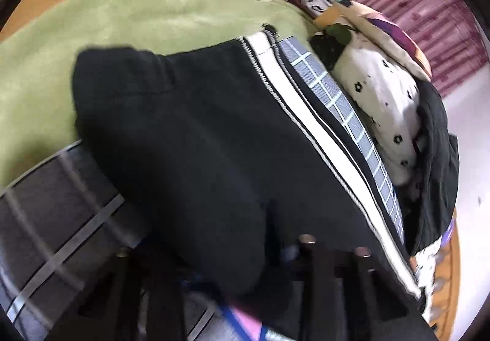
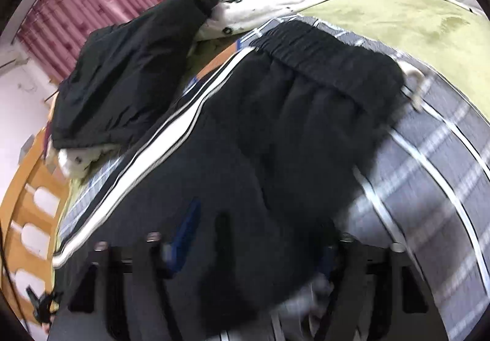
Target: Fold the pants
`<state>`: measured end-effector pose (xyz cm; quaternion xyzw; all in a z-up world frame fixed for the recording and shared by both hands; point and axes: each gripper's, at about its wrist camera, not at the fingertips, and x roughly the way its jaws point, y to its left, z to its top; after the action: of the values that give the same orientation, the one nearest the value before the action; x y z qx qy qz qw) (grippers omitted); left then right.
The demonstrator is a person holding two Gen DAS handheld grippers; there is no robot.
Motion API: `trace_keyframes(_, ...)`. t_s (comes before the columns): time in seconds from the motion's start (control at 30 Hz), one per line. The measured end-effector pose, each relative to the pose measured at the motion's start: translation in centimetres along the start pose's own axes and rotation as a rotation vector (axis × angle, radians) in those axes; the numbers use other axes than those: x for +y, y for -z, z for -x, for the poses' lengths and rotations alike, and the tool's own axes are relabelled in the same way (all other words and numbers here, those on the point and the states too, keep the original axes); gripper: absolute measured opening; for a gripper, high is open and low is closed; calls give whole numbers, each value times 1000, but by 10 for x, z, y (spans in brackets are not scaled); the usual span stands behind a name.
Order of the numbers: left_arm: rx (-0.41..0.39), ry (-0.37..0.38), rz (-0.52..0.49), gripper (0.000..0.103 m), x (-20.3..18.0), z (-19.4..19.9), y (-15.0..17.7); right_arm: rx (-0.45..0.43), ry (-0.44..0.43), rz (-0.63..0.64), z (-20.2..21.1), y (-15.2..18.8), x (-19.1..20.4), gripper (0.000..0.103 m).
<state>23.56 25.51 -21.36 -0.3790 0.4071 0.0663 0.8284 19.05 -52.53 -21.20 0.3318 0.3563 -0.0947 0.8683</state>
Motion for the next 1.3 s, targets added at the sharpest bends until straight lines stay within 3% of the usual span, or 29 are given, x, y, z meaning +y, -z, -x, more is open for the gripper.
trace_keyframes(0.03,5,-13,5,16,-2,-2,-3,-1,2,-12,-4,-6,-2,46)
trace_keyframes(0.07,10,-40,-5,14,-7,-3,-5,5,8,-21,-9,-12,0,31)
trace_keyframes(0.13,-6,-51,-57,12,-21,9,-8,11,40,4,-10,-22,6,19)
trace_keyframes(0.17,-25,-35,-80,12,-26,21,-7,-4,30,23,-1,-27,10,17)
trace_keyframes(0.27,-38,15,-145,12,-37,54,-1,-110,-113,33,56,-39,13,14)
trace_keyframes(0.33,-16,33,-197,12,-37,75,12,-111,-141,30,79,-41,10,14)
trace_keyframes(0.4,23,29,-254,12,-33,90,32,-119,-109,58,104,-38,1,14)
trace_keyframes(0.53,79,63,-324,13,-13,110,78,-83,-76,37,140,-22,-45,14)
trace_keyframes(0.6,87,1,-381,14,-6,107,101,-45,-49,48,149,-7,-66,15)
trace_keyframes(0.7,53,-128,-445,28,4,95,126,84,27,87,131,19,-88,21)
trace_keyframes(0.77,34,-153,-443,37,7,97,129,123,57,57,124,37,-104,43)
trace_keyframes(0.83,21,-184,-419,68,10,106,127,65,38,21,137,44,-113,51)
trace_keyframes(0.93,-5,-158,-380,71,15,117,129,-41,42,-8,156,39,-118,74)
trace_keyframes(1.0,-13,-150,-344,72,25,119,132,-73,26,-65,152,31,-125,75)
trace_keyframes(1.13,-53,-98,-257,72,40,121,132,-14,2,-191,115,16,-138,76)
trace_keyframes(1.2,-67,-98,-225,72,42,119,127,-27,24,-204,105,8,-132,76)
trace_keyframes(1.27,-78,-104,-180,71,45,114,118,-48,75,-164,108,0,-121,56)
trace_keyframes(1.3,-84,-114,-151,64,47,111,111,-71,95,-124,111,-4,-115,52)
